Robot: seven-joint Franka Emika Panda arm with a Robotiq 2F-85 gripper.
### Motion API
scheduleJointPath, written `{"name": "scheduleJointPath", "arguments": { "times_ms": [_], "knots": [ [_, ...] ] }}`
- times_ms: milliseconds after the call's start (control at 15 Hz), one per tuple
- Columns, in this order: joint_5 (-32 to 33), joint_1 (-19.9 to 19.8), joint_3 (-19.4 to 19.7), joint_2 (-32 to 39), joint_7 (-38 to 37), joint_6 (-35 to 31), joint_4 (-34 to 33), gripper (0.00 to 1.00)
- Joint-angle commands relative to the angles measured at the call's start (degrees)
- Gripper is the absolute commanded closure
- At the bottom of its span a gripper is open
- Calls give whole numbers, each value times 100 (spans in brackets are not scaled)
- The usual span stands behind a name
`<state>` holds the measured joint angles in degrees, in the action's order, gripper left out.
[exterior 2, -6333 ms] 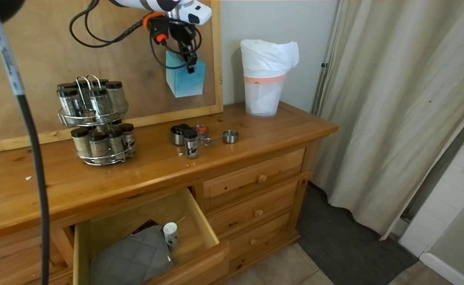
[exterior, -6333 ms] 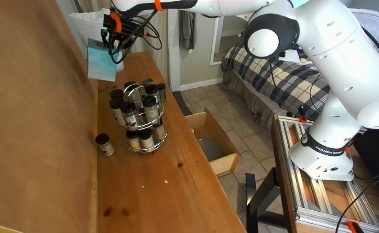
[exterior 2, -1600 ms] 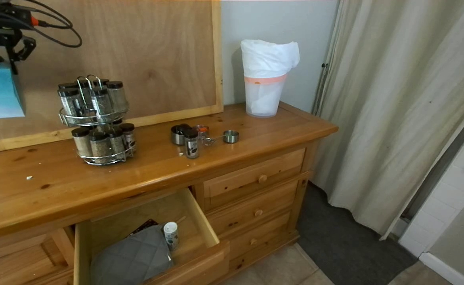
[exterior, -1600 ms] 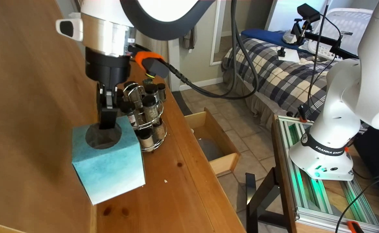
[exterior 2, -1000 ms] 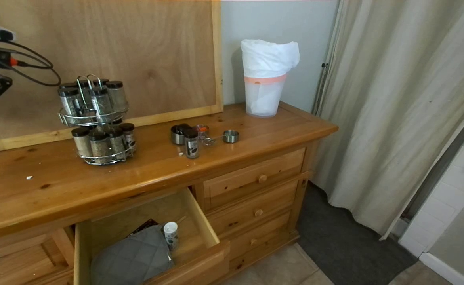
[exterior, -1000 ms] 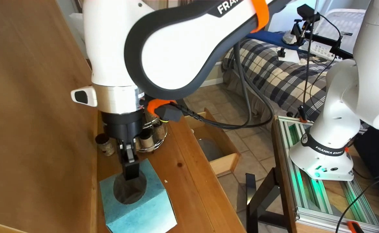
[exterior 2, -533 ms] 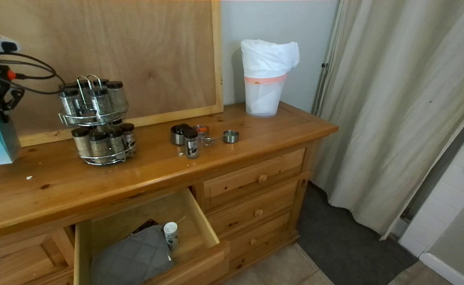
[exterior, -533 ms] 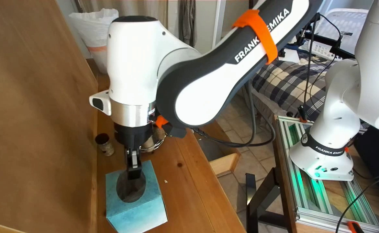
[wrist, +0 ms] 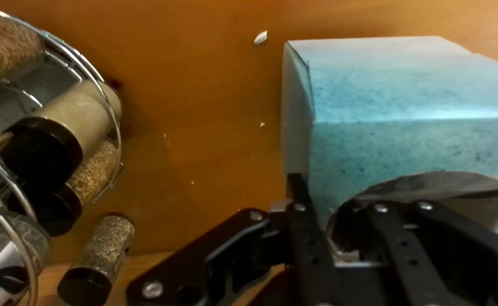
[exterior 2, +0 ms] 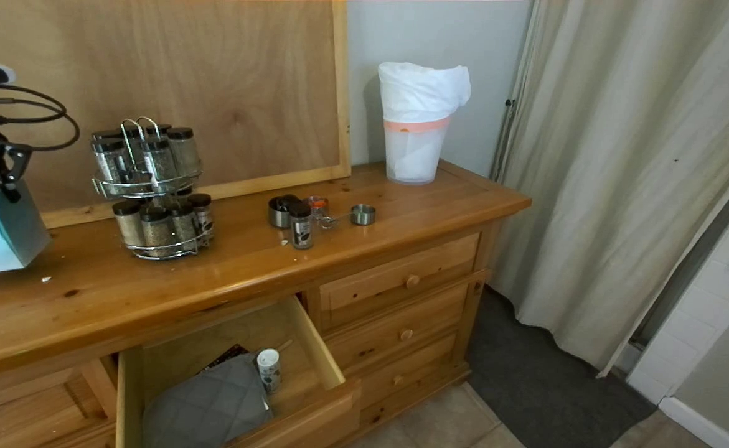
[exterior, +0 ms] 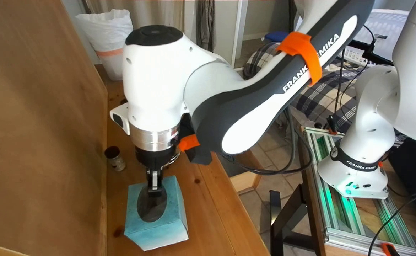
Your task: Move the tissue box to the left.
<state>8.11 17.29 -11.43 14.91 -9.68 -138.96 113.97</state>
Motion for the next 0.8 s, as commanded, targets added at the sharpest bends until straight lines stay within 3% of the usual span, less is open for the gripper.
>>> {"name": "scheduleJointPath", "arguments": {
  "times_ms": [0,533,600,667,733],
  "knots": [
    [236,229,79,-215,-941,400,87,98],
    [397,342,325,-342,-3161,-196,905,98],
    [481,330,359,-413,-3374,-241,984,95],
    [509,295,347,-517,-3401,-346,1097,68],
    [582,306,351,-631,-3538,-375,1198,67]
  ]
}}
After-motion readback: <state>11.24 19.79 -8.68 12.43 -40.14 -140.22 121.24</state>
